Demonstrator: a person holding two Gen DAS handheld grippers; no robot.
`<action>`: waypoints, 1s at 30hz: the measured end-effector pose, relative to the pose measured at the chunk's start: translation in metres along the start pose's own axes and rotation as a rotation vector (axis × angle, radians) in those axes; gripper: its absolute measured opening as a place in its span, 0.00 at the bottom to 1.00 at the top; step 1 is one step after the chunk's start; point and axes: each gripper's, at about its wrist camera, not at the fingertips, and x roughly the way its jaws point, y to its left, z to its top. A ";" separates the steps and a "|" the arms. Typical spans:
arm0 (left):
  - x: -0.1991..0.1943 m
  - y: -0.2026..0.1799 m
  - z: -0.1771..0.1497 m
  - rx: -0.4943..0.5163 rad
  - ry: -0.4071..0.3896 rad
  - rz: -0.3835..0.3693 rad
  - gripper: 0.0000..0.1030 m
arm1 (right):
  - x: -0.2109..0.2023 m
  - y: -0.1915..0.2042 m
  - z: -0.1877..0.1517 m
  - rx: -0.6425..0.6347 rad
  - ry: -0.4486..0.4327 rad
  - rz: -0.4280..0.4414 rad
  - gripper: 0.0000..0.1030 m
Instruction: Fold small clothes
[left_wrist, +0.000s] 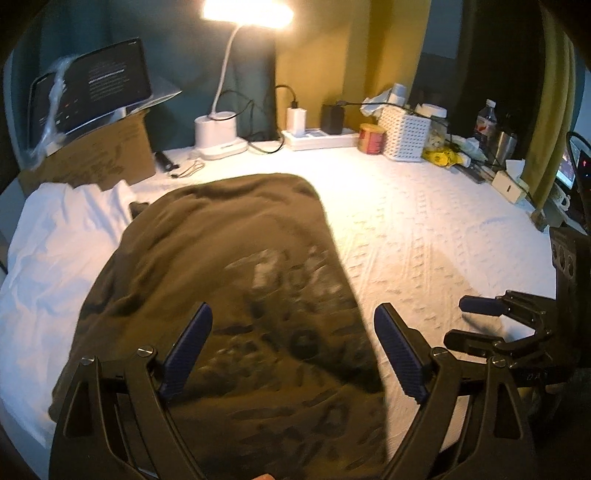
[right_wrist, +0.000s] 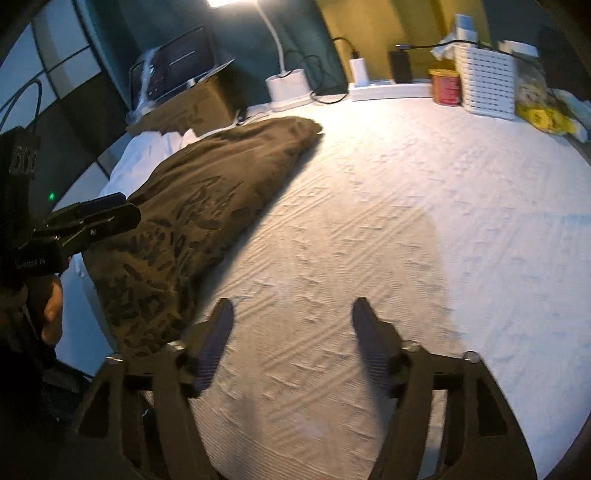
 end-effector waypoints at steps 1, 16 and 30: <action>0.000 -0.003 0.002 0.000 -0.004 -0.005 0.86 | -0.003 -0.002 0.000 0.006 -0.004 -0.004 0.71; -0.022 -0.048 0.035 0.060 -0.159 -0.008 0.97 | -0.067 -0.041 0.019 0.067 -0.132 -0.126 0.72; -0.060 -0.083 0.061 0.183 -0.334 -0.007 0.98 | -0.132 -0.048 0.043 0.048 -0.305 -0.236 0.72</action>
